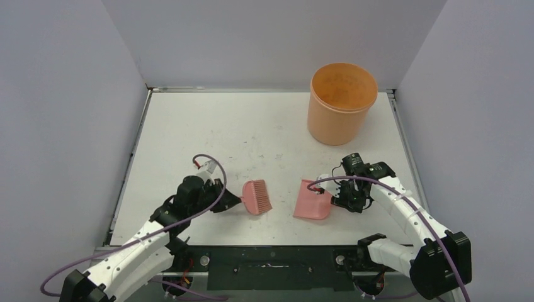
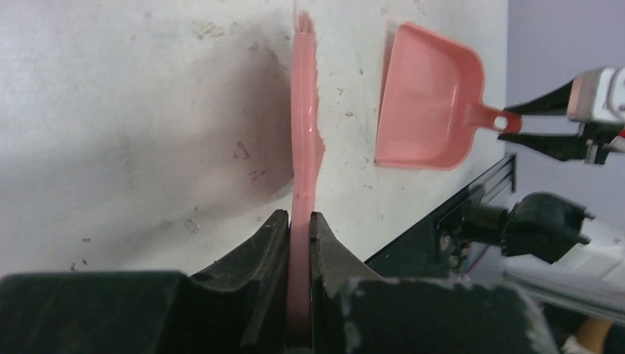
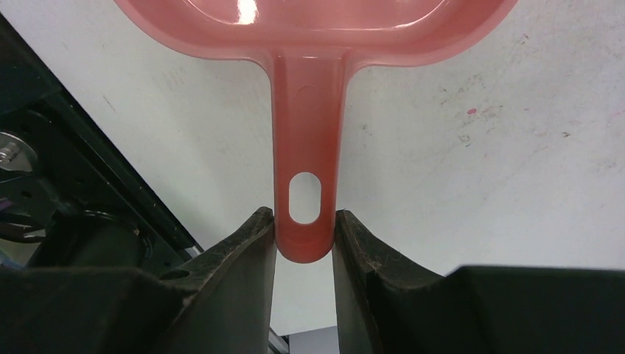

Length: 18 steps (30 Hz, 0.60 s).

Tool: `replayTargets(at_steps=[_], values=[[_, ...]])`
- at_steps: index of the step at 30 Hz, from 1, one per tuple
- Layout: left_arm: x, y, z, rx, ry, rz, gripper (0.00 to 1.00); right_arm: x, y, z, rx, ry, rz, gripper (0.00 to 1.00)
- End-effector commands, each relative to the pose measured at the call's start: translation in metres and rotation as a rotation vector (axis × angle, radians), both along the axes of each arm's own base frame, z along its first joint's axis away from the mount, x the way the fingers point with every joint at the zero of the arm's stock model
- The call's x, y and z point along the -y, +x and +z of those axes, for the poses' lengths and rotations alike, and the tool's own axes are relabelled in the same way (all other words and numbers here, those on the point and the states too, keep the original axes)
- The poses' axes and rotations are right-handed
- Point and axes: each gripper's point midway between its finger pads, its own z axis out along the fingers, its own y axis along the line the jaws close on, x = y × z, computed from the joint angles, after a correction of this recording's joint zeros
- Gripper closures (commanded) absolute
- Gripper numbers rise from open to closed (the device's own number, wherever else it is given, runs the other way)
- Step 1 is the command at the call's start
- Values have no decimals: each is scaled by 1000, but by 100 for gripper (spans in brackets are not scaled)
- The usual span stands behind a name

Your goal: Sweep away the paper scraps from the table

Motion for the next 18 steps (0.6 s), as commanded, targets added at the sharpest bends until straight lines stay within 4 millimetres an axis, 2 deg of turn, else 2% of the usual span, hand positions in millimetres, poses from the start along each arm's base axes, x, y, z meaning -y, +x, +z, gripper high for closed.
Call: replayTargets(at_steps=[1, 4, 5, 8, 14, 16, 18], values=[[-8, 18, 29, 57, -383, 301, 100, -13, 18, -3, 107, 63, -28, 91], [-31, 21, 20, 66, -448, 453, 100, -26, 27, -3, 139, 133, -77, 90], [-36, 19, 11, 50, -448, 488, 100, -31, 31, -3, 151, 158, -90, 90], [-46, 20, 0, 44, -486, 554, 100, -45, 42, -3, 168, 224, -122, 89], [-45, 21, -13, 7, -452, 566, 94, -66, 52, -16, 103, 266, -157, 88], [-41, 22, -14, -9, -428, 548, 91, -72, 48, -20, 56, 268, -146, 87], [-35, 25, -8, -7, -422, 521, 90, -74, 39, -23, -1, 253, -113, 86]])
